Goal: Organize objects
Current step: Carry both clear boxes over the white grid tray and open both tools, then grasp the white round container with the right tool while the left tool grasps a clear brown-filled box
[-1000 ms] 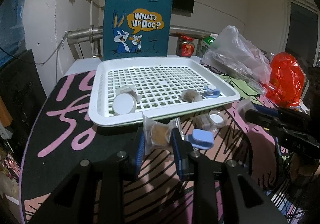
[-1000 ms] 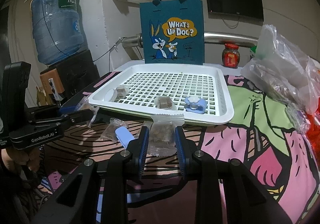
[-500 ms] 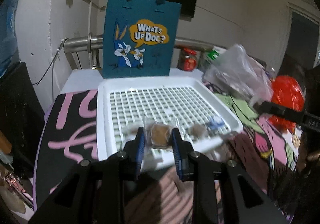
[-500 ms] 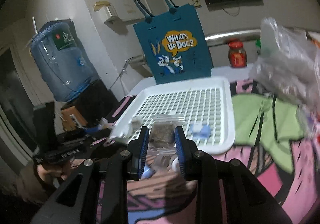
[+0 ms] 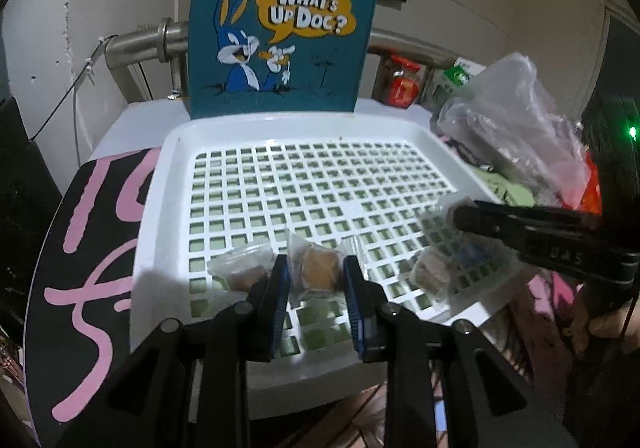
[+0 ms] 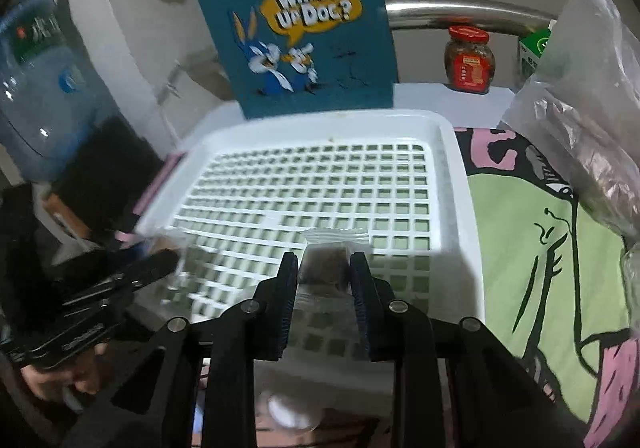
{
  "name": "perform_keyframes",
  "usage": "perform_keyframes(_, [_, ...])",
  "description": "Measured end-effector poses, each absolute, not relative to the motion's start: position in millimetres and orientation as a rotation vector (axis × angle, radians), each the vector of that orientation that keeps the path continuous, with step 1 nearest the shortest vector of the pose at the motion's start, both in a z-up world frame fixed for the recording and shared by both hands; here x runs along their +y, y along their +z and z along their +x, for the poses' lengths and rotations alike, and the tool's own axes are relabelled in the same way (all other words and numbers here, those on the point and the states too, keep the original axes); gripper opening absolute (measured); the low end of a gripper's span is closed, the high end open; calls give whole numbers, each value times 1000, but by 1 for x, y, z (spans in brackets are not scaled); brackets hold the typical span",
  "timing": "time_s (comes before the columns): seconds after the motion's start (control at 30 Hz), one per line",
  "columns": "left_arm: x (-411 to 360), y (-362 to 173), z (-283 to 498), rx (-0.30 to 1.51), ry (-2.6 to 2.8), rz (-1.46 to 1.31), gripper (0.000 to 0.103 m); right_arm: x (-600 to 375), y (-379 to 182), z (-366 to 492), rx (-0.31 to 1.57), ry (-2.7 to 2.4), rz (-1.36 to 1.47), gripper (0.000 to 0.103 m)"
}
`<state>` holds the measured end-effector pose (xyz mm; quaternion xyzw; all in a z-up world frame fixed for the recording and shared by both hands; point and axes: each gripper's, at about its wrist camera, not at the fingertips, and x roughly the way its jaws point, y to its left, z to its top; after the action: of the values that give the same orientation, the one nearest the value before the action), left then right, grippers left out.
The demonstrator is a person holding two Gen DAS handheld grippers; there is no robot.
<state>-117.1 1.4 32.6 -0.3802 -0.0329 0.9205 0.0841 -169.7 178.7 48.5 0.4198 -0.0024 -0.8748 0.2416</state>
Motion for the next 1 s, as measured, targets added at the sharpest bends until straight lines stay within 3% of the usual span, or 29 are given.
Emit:
perform_keyframes(0.13, [7,28,-120,-54,2758,-1130,33,172,35,-183,48,-2412,1191,26])
perform_keyframes(0.23, [5,33,-120,-122,2720,-1139,61,172,38,-180,69,-2436,1165,34])
perform_keyframes(0.27, [3,36,-118,-145,2716,-1125,63,175,44,-175,37,-2444,1132,41])
perform_keyframes(0.47, [-7,77,-87,-133,2775,-997,64,200,100,-124,-66,-2498,840,70])
perform_keyframes(0.53, [-12,92,-69,-132,2784,-914,64,209,114,-102,-69,-2507,759,75])
perform_keyframes(0.73, [-22,90,-36,-116,2756,-920,64,221,117,-48,-9,-2475,674,80])
perform_keyframes(1.0, [-11,43,-17,-94,2679,-1099,64,213,51,-41,113,-2399,930,80])
